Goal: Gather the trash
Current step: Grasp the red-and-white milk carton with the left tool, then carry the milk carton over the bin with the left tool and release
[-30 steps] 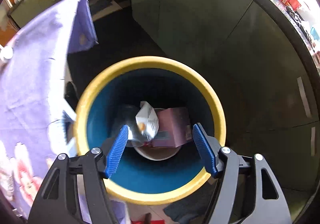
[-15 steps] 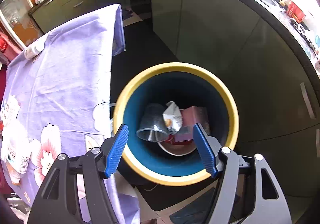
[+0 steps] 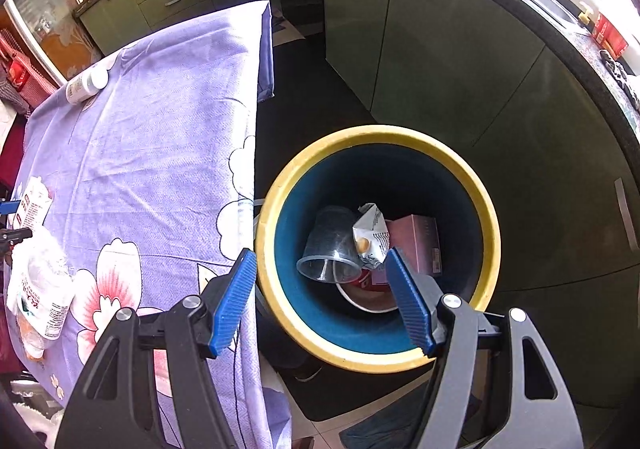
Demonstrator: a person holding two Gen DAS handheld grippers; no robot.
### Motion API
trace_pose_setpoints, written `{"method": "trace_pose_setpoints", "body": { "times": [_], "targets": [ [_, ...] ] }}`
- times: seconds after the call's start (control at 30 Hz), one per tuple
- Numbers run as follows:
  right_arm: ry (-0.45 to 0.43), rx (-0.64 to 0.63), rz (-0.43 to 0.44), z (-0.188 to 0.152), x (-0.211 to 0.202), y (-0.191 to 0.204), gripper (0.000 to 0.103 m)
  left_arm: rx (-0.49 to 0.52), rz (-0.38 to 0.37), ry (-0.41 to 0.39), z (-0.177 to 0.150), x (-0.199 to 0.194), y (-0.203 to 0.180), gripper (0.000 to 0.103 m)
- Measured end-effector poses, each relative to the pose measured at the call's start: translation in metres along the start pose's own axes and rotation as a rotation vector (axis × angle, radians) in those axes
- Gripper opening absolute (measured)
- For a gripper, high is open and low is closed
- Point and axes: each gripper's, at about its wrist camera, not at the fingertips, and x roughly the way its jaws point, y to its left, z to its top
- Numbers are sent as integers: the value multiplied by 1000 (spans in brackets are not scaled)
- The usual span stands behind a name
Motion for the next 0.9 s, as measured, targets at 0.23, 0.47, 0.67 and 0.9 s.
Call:
{"method": "trace_pose_setpoints", "body": {
  "times": [0.23, 0.47, 0.67, 0.9],
  "targets": [
    [2, -2, 10, -4, -1, 1, 67, -28, -16, 15, 3, 7, 6, 50],
    [-7, -5, 14, -5, -6, 1, 67, -98, -98, -134, 16, -20, 22, 48],
    [-6, -4, 15, -5, -7, 1, 67, -82, -76, -170, 19, -37, 21, 48],
    [5, -8, 20, -6, -2, 1, 67, -40, -78, -194, 10, -62, 11, 48]
  ]
}}
